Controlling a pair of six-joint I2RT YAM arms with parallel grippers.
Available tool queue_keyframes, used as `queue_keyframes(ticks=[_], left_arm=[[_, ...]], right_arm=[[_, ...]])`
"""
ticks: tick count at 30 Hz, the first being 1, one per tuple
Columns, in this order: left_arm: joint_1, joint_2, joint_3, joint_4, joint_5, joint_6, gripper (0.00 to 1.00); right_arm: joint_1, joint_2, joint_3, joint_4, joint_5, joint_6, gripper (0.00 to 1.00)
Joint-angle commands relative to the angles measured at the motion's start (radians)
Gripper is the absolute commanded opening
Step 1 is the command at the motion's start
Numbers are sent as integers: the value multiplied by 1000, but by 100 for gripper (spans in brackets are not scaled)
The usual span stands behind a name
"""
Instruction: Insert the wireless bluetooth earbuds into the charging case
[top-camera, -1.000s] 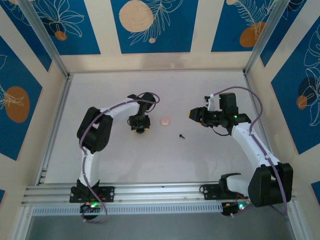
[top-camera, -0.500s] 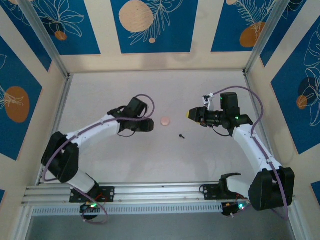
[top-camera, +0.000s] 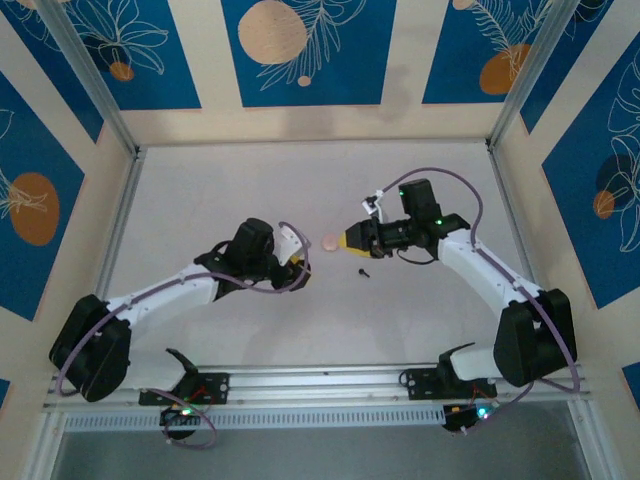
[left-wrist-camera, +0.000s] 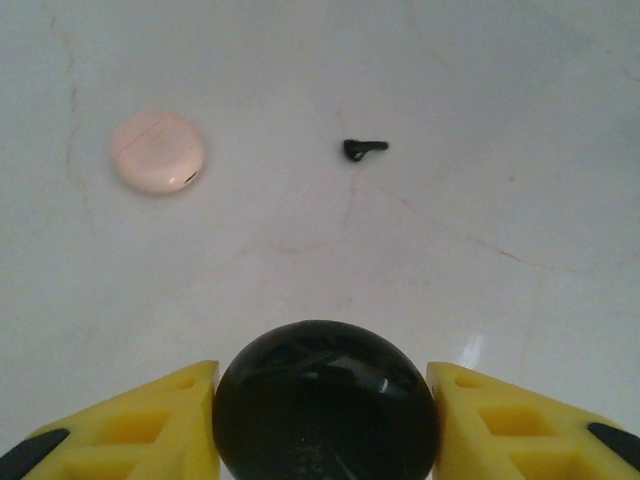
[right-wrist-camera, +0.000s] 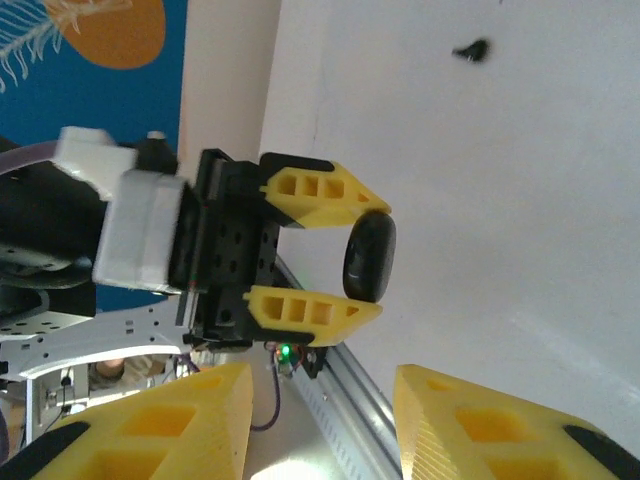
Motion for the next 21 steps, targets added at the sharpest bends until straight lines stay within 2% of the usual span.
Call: queue_keyframes(ticks=[1, 8, 21], left_arm=[[-8, -36, -29, 71, 77, 154, 46], [-12, -51, -37, 71, 89, 233, 45], [-15, -62, -27, 68, 84, 239, 45]], right_arm=[[28, 19, 25, -2, -1, 40, 41], [92, 94, 50, 5, -41, 53, 42], [170, 216, 106, -14, -81, 47, 43]])
